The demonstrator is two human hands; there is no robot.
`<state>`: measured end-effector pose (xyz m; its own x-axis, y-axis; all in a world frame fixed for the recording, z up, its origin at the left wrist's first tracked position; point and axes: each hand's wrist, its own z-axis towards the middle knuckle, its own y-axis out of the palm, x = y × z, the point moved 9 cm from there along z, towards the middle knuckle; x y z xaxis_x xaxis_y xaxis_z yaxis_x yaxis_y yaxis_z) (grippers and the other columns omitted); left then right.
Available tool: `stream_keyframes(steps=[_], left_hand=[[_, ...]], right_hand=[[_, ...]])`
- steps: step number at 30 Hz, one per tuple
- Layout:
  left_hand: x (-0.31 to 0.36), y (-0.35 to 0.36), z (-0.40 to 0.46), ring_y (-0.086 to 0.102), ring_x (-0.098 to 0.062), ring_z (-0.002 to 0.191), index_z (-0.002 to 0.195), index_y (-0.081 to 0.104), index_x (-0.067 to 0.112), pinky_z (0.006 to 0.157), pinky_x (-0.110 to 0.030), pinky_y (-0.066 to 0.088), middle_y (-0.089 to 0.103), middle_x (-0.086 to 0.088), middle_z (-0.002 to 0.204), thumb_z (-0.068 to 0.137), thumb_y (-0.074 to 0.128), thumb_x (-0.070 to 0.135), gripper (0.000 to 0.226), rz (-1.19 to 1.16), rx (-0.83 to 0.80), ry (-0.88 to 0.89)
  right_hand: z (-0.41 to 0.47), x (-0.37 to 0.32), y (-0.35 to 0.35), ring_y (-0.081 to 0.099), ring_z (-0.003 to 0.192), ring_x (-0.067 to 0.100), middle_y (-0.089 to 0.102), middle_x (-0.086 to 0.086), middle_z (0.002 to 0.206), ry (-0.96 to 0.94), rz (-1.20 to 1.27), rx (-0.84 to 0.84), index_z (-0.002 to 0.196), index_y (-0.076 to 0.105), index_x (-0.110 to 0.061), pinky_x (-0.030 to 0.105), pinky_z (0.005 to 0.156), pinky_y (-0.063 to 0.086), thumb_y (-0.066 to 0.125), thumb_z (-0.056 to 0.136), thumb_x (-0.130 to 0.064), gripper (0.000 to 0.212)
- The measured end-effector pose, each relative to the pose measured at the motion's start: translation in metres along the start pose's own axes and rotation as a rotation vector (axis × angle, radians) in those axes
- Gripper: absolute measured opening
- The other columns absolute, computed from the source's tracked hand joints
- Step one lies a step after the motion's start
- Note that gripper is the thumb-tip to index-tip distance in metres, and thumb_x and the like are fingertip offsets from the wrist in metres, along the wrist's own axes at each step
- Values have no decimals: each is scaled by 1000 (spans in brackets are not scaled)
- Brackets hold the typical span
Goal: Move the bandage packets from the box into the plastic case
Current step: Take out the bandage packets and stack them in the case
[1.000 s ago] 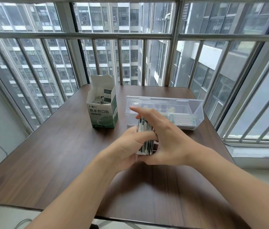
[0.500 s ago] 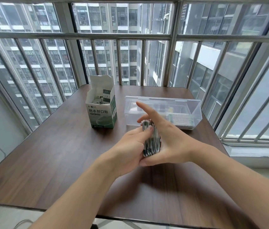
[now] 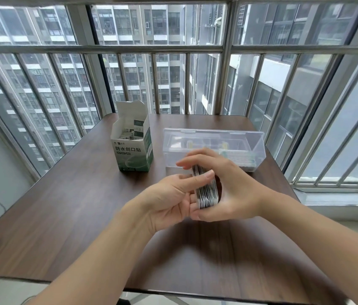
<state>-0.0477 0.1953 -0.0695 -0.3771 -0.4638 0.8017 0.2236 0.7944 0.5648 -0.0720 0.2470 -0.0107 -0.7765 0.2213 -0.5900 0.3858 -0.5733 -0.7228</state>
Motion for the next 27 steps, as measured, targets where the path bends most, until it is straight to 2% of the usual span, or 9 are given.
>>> stream_keyframes(steps=[2,5,11,13,16,18,22,25,27], left_hand=[[-3,-4,4,73,-22,85,121,59,-2,64,-29,60,70,-17,105,80,71,16,46,-12,72,10],[-3,-4,5,74,-20,73,118,60,1,56,-26,58,71,-15,95,77,68,8,42,-52,122,26],[9,-11,12,73,-27,88,118,65,2,77,-35,62,72,-19,107,81,67,2,38,-92,193,146],[10,-11,13,73,-23,77,119,64,2,67,-34,63,72,-17,96,84,67,3,35,-129,229,155],[4,-2,12,68,-13,52,127,58,0,43,-22,53,68,-11,75,96,59,11,33,-159,210,89],[2,-3,12,70,-15,63,129,57,-4,50,-26,57,71,-12,85,94,61,18,41,-137,220,81],[1,0,9,67,-23,94,128,59,0,82,-33,58,63,-17,113,90,63,24,45,-178,189,60],[2,7,9,64,-16,75,116,60,3,72,-28,59,63,-11,89,86,65,17,34,-228,71,52],[3,8,10,59,-12,66,111,59,2,63,-23,57,57,-6,80,83,70,10,31,-223,34,42]], right_hand=[[1,1,0,49,133,12,50,-3,136,20,-14,-4,130,61,-17,33,109,42,97,57,-20,81],[-1,1,3,35,144,6,38,-7,150,53,-9,-48,142,52,-21,30,117,34,98,57,-28,97],[-8,3,-9,13,150,-5,17,-16,163,167,215,34,157,5,-43,41,125,22,95,65,-31,130],[-7,0,-2,13,149,-6,17,-15,164,176,176,19,158,0,-43,37,125,21,93,66,-36,131],[-7,2,3,18,147,-7,22,-12,161,203,87,39,159,-3,-37,28,122,24,95,63,-34,137],[-5,5,5,24,146,-5,29,-10,157,207,116,41,158,-4,-38,29,121,26,96,61,-32,140],[-5,7,8,37,140,0,34,-11,151,202,198,-20,156,-4,-46,26,117,33,97,60,-27,141],[-5,11,-5,47,133,1,34,-10,152,190,275,-83,156,2,-49,23,107,44,96,62,-14,137],[-2,10,-9,58,125,25,40,2,148,188,350,-104,154,12,-51,41,103,52,96,60,-5,135]])
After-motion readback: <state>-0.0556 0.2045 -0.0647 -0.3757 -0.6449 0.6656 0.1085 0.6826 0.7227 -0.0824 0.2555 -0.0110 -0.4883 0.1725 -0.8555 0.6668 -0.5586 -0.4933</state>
